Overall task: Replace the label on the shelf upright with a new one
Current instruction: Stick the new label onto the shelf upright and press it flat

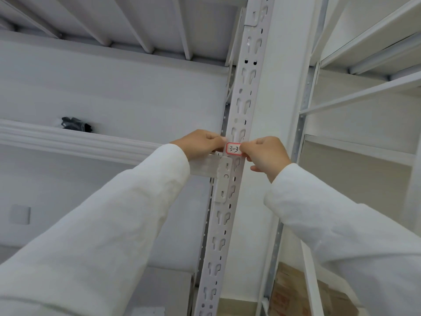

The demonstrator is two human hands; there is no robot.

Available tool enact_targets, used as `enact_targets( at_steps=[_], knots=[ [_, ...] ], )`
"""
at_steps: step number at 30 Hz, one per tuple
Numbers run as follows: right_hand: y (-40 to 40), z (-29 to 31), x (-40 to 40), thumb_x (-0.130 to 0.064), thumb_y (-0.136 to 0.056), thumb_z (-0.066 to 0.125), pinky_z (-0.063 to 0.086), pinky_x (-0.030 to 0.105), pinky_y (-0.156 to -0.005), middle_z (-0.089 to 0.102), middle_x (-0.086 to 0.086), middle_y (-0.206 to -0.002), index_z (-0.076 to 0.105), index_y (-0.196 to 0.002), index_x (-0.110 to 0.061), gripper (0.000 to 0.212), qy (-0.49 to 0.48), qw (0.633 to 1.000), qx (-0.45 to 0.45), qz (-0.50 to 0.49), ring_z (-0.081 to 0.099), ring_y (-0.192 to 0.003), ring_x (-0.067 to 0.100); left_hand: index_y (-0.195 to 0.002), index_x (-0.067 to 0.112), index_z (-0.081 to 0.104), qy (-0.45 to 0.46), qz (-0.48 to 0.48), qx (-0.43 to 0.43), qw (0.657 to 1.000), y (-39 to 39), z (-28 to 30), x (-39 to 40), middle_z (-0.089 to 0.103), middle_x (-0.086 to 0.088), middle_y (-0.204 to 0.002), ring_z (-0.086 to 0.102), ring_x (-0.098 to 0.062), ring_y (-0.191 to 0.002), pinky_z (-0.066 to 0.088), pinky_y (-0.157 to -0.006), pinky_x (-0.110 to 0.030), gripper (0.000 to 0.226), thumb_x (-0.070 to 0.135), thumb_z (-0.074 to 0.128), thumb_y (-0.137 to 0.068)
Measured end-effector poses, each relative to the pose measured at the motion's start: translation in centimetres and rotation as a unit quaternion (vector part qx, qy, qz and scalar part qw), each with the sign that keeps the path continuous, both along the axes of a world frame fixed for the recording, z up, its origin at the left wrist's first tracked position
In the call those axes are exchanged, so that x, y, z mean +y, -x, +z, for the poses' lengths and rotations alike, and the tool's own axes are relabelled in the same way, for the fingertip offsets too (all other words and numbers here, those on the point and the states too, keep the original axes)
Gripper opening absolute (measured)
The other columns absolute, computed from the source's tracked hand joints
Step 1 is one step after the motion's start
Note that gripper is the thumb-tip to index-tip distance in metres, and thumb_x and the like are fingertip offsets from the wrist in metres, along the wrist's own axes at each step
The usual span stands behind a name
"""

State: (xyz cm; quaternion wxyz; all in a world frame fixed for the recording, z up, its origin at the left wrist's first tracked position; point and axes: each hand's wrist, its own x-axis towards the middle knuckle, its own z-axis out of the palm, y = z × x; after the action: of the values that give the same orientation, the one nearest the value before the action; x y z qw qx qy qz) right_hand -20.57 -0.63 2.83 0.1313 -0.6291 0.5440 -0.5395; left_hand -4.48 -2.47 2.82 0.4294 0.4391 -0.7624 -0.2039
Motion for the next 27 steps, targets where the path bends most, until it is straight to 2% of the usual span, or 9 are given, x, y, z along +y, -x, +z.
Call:
enact_targets(
  at_steps=[2,6,11,16,19,21,24,27],
  knots=[
    [-0.03,0.01,-0.1,-0.021,-0.072,0.058,0.047,0.035,-0.067,0.056,0.007,-0.072,0.065,-0.088,0.009,0.035,0.004,1.0,0.0,0.001,0.048,-0.069,0.018,-0.106,0.016,0.072,-0.004,0.0,-0.008,1.0,-0.06,-0.04,-0.21,0.071,-0.002,-0.112,0.062,-0.017,-0.108,0.04,-0.105,-0.027,0.033,0.037,0.05,-0.093],
    [-0.04,0.08,-0.12,-0.022,-0.07,0.057,0.041,0.032,-0.065,0.052,0.007,-0.072,0.063,-0.08,0.008,0.033,-0.001,1.0,0.003,0.0,0.045,-0.07,0.018,-0.103,0.016,0.073,-0.003,0.005,-0.011,1.0,-0.12,-0.05,-0.51,0.071,-0.003,-0.11,0.061,-0.014,-0.102,0.04,-0.103,-0.028,0.033,0.04,0.053,-0.091],
    [-0.08,-0.2,-0.23,-0.022,-0.073,0.058,0.038,0.031,-0.064,0.052,0.007,-0.072,0.064,-0.09,0.009,0.037,0.0,1.0,-0.002,-0.004,0.044,-0.068,0.019,-0.102,0.019,0.071,0.002,0.006,0.006,1.0,0.21,-0.07,-0.65,0.067,0.005,-0.094,0.058,-0.009,-0.091,0.04,-0.087,-0.02,0.024,0.035,0.058,-0.09],
    [-0.07,-0.58,-0.05,-0.022,-0.073,0.058,0.037,0.032,-0.063,0.053,0.007,-0.07,0.065,-0.089,0.008,0.034,0.013,1.0,-0.003,-0.001,0.043,-0.065,0.02,-0.102,0.02,0.072,0.004,0.018,-0.001,1.0,0.11,-0.08,-0.95,0.071,-0.002,-0.107,0.062,-0.018,-0.099,0.043,-0.101,-0.032,0.026,0.037,0.056,-0.091],
    [-0.04,-0.61,0.06,-0.02,-0.073,0.058,0.035,0.031,-0.062,0.049,0.007,-0.066,0.065,-0.088,0.009,0.033,0.02,1.0,-0.004,-0.003,0.04,-0.062,0.021,-0.104,0.019,0.072,0.002,0.019,-0.005,1.0,0.06,-0.07,-1.01,0.071,-0.002,-0.11,0.062,-0.021,-0.112,0.041,-0.102,-0.031,0.029,0.038,0.054,-0.092],
    [-0.05,-0.58,0.14,-0.019,-0.074,0.058,0.035,0.03,-0.062,0.048,0.006,-0.063,0.065,-0.086,0.008,0.031,0.022,1.0,-0.003,-0.004,0.04,-0.062,0.021,-0.105,0.017,0.071,0.0,0.021,-0.007,1.0,0.09,0.0,-0.99,0.07,0.0,-0.106,0.062,-0.019,-0.109,0.041,-0.099,-0.028,0.034,0.041,0.052,-0.092],
    [-0.04,-0.53,0.37,-0.019,-0.075,0.058,0.036,0.03,-0.062,0.047,0.003,-0.059,0.068,-0.078,0.001,0.023,0.022,1.0,-0.001,0.002,0.042,-0.063,0.021,-0.104,0.018,0.071,-0.01,0.019,-0.007,1.0,0.12,0.02,-0.94,0.07,0.002,-0.102,0.061,-0.014,-0.102,0.04,-0.101,-0.028,0.039,0.047,0.049,-0.092],
    [0.04,-0.63,0.44,-0.02,-0.074,0.057,0.035,0.03,-0.062,0.046,0.007,-0.066,0.063,-0.072,-0.014,0.009,0.024,1.0,-0.001,0.012,0.04,-0.064,0.019,-0.095,0.023,0.071,-0.012,0.017,-0.004,1.0,0.1,0.0,-0.97,0.07,0.005,-0.099,0.06,-0.013,-0.099,0.04,-0.104,-0.03,0.035,0.048,0.047,-0.092]
  ],
)
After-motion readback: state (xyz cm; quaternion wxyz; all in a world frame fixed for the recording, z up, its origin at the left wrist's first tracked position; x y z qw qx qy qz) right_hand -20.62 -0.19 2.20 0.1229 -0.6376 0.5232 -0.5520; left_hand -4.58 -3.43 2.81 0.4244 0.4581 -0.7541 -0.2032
